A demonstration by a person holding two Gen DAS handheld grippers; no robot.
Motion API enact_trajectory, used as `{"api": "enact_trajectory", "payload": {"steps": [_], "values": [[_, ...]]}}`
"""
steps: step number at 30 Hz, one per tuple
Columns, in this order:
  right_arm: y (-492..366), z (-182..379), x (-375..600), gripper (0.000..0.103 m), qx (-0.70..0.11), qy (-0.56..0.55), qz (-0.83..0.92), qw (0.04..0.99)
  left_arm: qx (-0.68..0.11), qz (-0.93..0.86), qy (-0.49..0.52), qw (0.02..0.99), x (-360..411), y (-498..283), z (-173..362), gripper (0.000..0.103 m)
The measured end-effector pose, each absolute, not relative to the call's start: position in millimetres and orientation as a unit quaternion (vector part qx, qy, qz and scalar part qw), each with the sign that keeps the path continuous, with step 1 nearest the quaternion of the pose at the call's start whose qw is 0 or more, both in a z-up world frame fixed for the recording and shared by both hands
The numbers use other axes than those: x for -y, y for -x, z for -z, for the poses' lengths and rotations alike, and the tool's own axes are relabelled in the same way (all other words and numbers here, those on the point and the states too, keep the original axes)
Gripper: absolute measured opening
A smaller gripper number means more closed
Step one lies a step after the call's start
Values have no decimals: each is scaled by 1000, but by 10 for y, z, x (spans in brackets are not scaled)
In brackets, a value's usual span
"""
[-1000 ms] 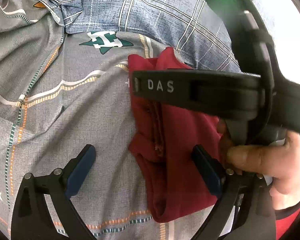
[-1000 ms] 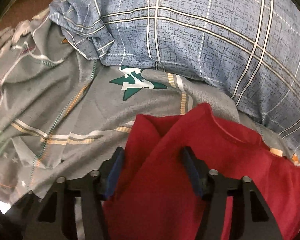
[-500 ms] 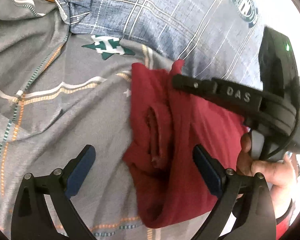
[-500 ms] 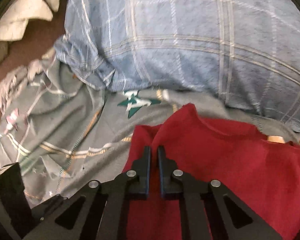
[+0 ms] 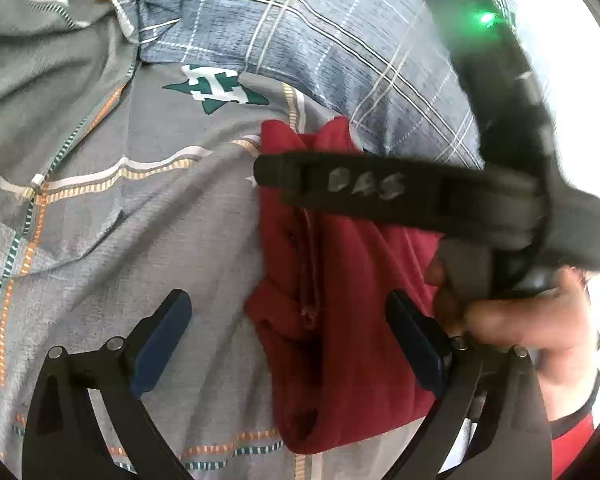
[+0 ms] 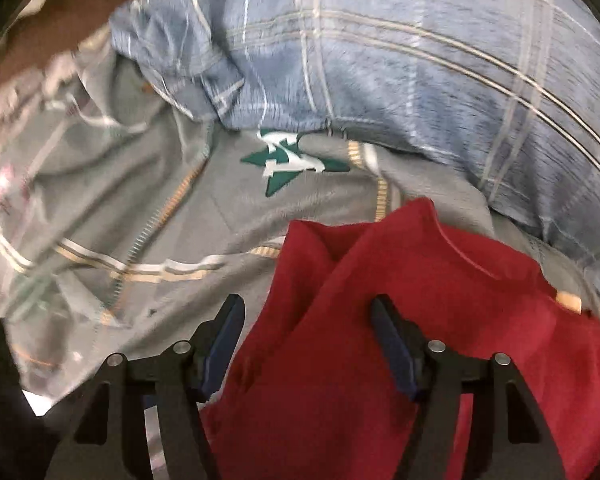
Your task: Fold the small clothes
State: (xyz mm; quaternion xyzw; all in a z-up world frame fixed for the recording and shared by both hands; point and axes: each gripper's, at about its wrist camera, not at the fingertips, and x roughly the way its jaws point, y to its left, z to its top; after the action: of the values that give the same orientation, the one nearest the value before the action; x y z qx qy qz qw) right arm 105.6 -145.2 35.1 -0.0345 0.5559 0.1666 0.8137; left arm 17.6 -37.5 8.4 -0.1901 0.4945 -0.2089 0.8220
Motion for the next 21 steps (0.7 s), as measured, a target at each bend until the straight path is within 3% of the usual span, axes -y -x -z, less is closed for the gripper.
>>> {"api": "enact_trajectory", "payload": {"steps": [2, 4, 10, 14, 16, 18, 20, 21], "values": [[-1059, -322, 1393, 37, -548, 59, -157, 820, -494, 208, 194, 822, 359, -191, -80, 98], [-1041, -337, 1430, 19, -539, 58, -156, 825, -493, 205, 187, 824, 385, -189, -88, 99], [-886, -669, 2029, 14, -498, -73, -193, 842, -488, 212, 185, 826, 496, -182, -114, 100], [-790, -804, 2307, 14, -481, -97, -192, 850, -450, 244, 174, 841, 623, -110, -241, 100], [-797, -803, 2403, 14, -483, -111, -195, 847, -446, 263, 156, 841, 709, -71, -258, 91], [-791, -816, 2452, 14, -485, -124, -196, 843, -467, 267, 141, 831, 789, -86, -203, 44], [-829, -800, 2455, 16, -491, -124, -193, 840, -470, 264, 136, 831, 812, -78, -160, 33], [-830, -784, 2432, 25, -493, -124, -191, 840, -467, 266, 140, 832, 804, -72, -157, 30]]}}
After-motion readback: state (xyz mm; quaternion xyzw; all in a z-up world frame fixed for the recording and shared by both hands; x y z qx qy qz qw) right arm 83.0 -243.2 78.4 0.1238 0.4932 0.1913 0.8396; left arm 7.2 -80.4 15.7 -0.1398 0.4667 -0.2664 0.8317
